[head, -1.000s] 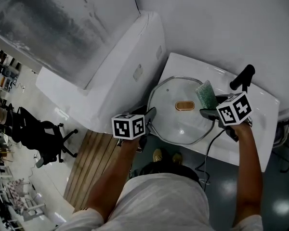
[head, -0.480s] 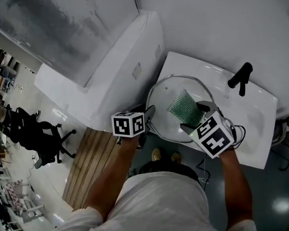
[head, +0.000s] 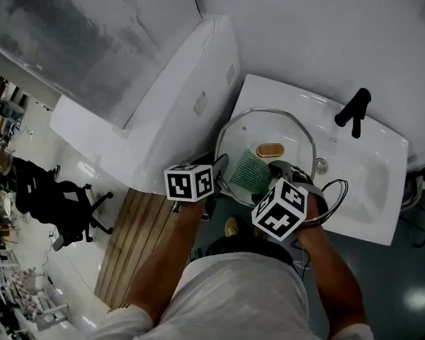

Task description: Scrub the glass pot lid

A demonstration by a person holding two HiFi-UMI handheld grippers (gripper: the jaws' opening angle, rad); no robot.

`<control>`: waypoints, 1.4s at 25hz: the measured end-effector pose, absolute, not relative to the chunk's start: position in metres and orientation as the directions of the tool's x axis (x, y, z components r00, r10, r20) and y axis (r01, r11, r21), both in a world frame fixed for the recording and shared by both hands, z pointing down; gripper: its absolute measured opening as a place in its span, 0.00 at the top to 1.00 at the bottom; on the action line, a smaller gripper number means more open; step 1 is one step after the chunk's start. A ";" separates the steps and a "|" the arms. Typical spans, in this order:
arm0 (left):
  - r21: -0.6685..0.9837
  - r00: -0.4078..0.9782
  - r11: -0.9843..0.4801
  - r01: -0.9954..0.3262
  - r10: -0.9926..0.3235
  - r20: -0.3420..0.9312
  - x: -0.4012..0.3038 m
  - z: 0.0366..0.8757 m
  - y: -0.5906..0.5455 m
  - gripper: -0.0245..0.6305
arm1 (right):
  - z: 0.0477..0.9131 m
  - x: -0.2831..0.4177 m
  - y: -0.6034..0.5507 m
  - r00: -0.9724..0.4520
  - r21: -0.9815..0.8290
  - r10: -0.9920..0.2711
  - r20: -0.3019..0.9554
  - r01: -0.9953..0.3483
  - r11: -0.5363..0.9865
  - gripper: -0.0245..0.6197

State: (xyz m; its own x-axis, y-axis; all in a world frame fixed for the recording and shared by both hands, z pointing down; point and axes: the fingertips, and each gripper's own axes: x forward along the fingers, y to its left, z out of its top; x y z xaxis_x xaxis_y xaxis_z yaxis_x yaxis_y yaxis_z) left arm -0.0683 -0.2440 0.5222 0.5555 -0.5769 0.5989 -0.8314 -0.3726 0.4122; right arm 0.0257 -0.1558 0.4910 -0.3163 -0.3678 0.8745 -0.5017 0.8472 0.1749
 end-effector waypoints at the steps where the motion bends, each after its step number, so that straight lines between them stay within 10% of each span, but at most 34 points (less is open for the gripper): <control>1: 0.412 0.556 -0.373 -0.831 -0.577 0.598 -0.068 0.522 -0.244 0.68 | 0.495 0.025 -0.155 -0.310 0.178 -0.365 0.878 -0.496 0.850 0.42; 35: 0.402 0.543 -0.366 -0.839 -0.584 0.603 -0.068 0.521 -0.244 0.69 | 0.500 0.143 -0.172 -0.498 -0.055 -0.508 0.703 -0.750 0.659 0.42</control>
